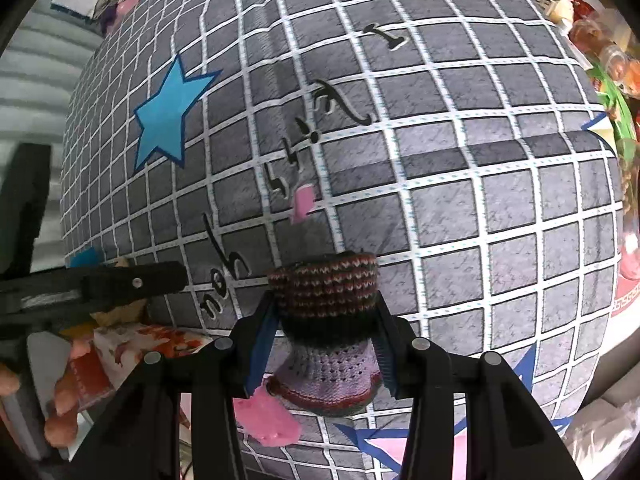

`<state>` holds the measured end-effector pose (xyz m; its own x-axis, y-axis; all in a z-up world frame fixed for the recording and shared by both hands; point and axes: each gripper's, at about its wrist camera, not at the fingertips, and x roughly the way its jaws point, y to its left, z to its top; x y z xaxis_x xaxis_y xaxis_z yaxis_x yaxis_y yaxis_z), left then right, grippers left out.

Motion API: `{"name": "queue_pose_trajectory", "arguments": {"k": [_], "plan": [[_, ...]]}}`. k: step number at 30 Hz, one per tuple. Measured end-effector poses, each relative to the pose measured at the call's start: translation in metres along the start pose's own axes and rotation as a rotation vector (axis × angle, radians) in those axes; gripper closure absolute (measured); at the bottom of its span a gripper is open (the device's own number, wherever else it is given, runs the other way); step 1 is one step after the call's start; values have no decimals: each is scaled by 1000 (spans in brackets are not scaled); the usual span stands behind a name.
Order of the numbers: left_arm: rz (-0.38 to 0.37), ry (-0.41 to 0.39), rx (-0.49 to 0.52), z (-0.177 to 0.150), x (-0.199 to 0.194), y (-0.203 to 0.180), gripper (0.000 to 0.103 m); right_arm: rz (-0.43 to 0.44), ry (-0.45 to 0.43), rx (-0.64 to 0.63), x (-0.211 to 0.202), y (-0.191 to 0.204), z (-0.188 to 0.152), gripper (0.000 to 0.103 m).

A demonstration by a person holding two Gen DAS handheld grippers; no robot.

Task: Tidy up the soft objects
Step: 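Grasp the blue plastic bag with the left tool while the right tool grasps the crocheted hat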

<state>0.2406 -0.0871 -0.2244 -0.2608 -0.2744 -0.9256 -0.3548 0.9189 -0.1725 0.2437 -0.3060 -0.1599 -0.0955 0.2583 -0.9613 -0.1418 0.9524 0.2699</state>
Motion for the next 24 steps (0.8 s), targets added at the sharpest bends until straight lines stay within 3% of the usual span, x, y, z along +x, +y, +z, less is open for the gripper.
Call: {"name": "queue_pose_trajectory", "arguments": {"k": [5,9,12,18,24], "plan": [[283,-124,117,-9,-18,-38,0,-1,-5,16,-12,-17,2,57],[390,-111,125,-13,-18,-25,0,4,-13,21,-17,-26,4,57],[464,-97,70,-11,-12,-3,0,14,-9,30,-17,-30,5,57],[552,-99,15,18,-19,29,0,9,-2,25,-7,-7,-2,57],[479,21,27,47,-33,75,0,19,-7,18,-1,9,-1,57]]}}
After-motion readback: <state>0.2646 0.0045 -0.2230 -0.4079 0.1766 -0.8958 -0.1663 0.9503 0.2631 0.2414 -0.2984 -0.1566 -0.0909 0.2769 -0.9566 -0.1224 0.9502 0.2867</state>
